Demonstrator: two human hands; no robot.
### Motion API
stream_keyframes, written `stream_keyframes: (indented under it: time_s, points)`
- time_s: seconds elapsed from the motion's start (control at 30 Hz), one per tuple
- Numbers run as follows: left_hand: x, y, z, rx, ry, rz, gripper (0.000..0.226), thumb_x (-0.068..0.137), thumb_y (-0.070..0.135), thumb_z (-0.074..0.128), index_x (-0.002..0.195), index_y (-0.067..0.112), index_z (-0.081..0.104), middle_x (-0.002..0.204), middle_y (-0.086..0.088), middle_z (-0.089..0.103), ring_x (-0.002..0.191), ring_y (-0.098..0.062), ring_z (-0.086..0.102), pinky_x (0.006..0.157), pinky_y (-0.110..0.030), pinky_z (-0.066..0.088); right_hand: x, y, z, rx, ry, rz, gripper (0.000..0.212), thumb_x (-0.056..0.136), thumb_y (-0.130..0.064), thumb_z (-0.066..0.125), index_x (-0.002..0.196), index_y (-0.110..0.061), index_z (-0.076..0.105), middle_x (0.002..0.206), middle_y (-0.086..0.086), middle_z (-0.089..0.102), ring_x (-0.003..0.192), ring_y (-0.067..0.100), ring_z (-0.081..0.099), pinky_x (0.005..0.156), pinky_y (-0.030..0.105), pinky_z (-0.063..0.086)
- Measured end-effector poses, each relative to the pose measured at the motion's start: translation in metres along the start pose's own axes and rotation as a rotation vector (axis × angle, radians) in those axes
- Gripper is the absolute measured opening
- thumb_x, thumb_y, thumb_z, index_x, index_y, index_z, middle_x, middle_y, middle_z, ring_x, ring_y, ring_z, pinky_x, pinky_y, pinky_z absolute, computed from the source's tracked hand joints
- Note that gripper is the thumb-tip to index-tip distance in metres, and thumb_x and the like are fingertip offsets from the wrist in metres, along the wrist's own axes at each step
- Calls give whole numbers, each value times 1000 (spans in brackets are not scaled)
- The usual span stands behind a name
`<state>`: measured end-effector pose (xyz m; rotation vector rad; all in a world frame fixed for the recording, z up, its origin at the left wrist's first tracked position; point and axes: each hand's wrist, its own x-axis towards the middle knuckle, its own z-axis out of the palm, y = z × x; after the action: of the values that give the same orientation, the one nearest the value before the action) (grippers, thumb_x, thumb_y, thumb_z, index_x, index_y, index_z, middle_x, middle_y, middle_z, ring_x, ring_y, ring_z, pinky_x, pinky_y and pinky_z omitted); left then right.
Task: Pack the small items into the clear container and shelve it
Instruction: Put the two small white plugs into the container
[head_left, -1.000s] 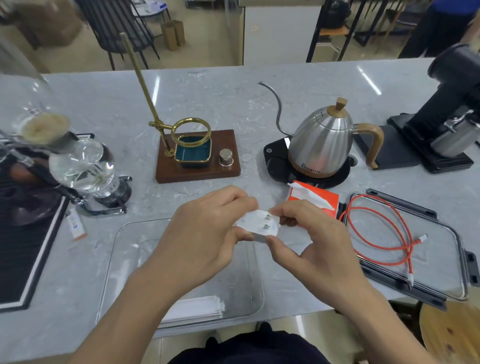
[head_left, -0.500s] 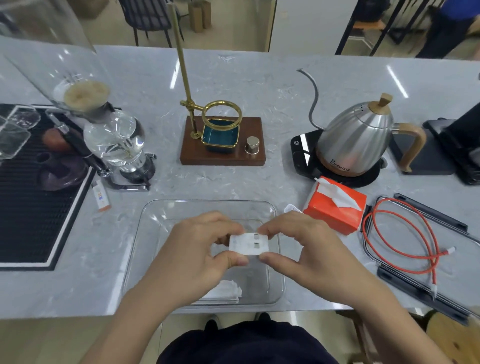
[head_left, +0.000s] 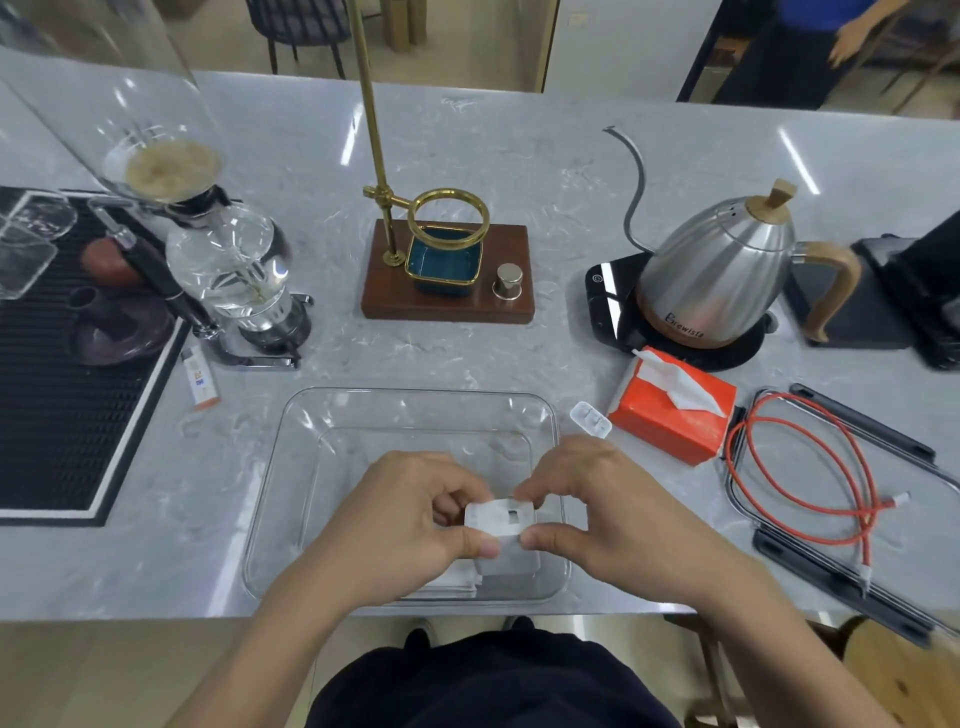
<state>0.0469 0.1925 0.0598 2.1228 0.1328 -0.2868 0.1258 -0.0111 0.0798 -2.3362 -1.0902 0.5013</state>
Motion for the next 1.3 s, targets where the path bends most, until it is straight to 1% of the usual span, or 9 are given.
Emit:
stream_keyframes:
  time_s: [0.07,0.17,0.33,0.43,0.57,0.8,0.93,1.1,1.3]
  points:
    - [1,1,2,35,-14,-4,24,64,31,91,84,33,78,84,16,70,80,-3,66,78,-26,54,0,0,1,-24,-20,0,26,79,-45,73,101,-31,74,94,-15,70,95,4,57,104,22,32]
    - [2,-1,5,81,-23,11,23,65,37,89,84,35,78,83,17,69,86,-2,63,79,-23,50,-1,0,2,-53,-53,8,28,79,-44,73,105,-32,73,99,-16,69,101,1,59,117,23,17]
    - [5,-4,9,119,-37,0,26,65,45,88,87,36,77,84,19,68,88,1,61,80,-22,50,0,-1,3,-89,-67,41,25,76,-41,73,100,-32,73,99,-18,68,103,-2,58,120,22,3]
    - [8,-6,13,164,-41,-1,34,64,50,86,94,37,76,86,21,68,90,2,61,83,-22,50,2,-2,4,-140,-85,62,25,76,-42,72,99,-32,71,99,-18,67,105,-3,57,121,24,-1]
    - [9,-9,17,202,-49,-1,42,64,53,85,100,34,76,85,22,66,91,2,60,85,-21,48,4,-5,5,-218,-119,66,29,78,-44,68,104,-32,71,100,-16,67,110,-2,55,119,22,-11]
    - [8,-15,21,222,-57,-4,45,60,59,82,99,36,75,84,24,65,94,-3,60,88,-27,50,6,-8,7,-285,-104,29,26,85,-42,60,103,-29,74,101,-8,70,116,4,55,111,18,-24]
    - [8,-16,22,205,-69,-9,47,56,61,82,95,35,76,84,22,67,89,1,61,84,-24,52,6,-10,10,-313,-109,10,27,85,-41,59,103,-28,75,103,-4,70,118,5,55,105,15,-31]
    - [8,-17,22,221,-85,1,47,50,68,77,87,40,73,83,23,66,88,-1,60,84,-26,51,6,-8,13,-319,-120,5,27,82,-41,63,102,-29,75,100,-5,69,117,3,52,105,14,-31]
    - [8,-14,19,243,-144,40,41,56,61,82,88,38,72,85,21,66,85,1,60,84,-23,46,5,-9,13,-315,-133,-1,26,81,-42,64,102,-30,74,100,-6,69,117,1,50,102,12,-32]
